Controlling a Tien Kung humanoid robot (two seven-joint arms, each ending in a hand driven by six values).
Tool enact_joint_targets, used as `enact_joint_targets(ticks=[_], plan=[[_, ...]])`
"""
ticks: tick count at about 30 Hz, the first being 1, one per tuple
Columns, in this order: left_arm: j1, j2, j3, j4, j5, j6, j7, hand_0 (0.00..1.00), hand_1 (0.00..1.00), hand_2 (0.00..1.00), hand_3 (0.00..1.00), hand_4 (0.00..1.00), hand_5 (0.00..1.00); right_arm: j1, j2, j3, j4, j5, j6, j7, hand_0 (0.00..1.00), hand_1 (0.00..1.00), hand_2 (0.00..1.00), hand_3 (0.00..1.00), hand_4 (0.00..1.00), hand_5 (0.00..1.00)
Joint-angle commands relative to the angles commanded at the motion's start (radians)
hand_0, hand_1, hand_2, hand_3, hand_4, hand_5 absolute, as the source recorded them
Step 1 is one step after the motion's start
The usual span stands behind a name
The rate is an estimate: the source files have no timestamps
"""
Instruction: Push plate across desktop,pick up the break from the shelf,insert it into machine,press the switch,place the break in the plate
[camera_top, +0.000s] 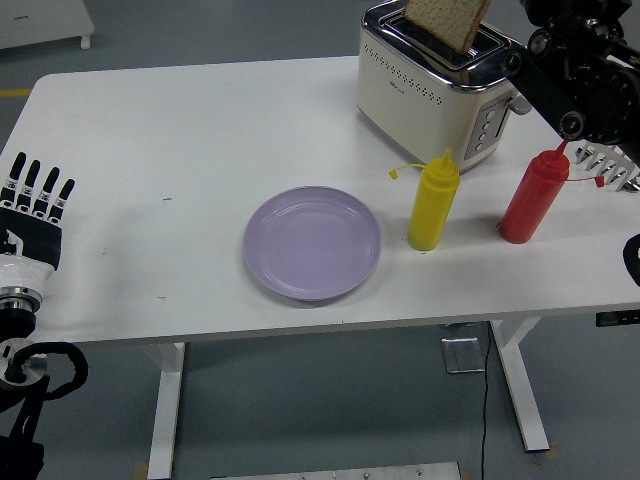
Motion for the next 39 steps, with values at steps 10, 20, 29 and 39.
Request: enact_joint_targets(ticks=[10, 20, 29, 39], plan=[[0.009, 0.002, 0.001, 0.001, 0.001, 0.000, 0.000, 0.844, 0.886, 0.963, 0.878, 0.678, 0.998, -0.032, -0.111, 0.048, 0.273, 0.041, 0.006, -0.005, 0.364, 0.395, 0.455, 0.512, 0.270, 0.002], [0.014, 0.002, -0.006, 0.000, 0.002, 0.001, 0.000, 0.844, 0.885, 0.963, 0.877, 0.679, 0.998, -0.043, -0.195, -0.094, 0.597, 0.162, 0.094, 0.038, 0.385, 0.398, 0.453, 0.513, 0.233, 0.002], [0.004, -0.003, -0.007, 0.001, 0.000, 0.003, 0.000, 0.844, 0.885, 0.963, 0.877, 0.679, 0.998, -0.057, -0.216, -0.273, 0.836, 0.258, 0.195, 0.099, 0.392, 0.400, 0.456, 0.514, 0.231, 0.002], [0.001, -0.006, -0.013, 0.005, 0.001, 0.008, 0.001, 0.844, 0.886, 0.963, 0.877, 0.678, 0.998, -0.069, -0.233, -0.486, 0.947, 0.245, 0.209, 0.132, 0.402, 0.407, 0.459, 0.514, 0.223, 0.002]])
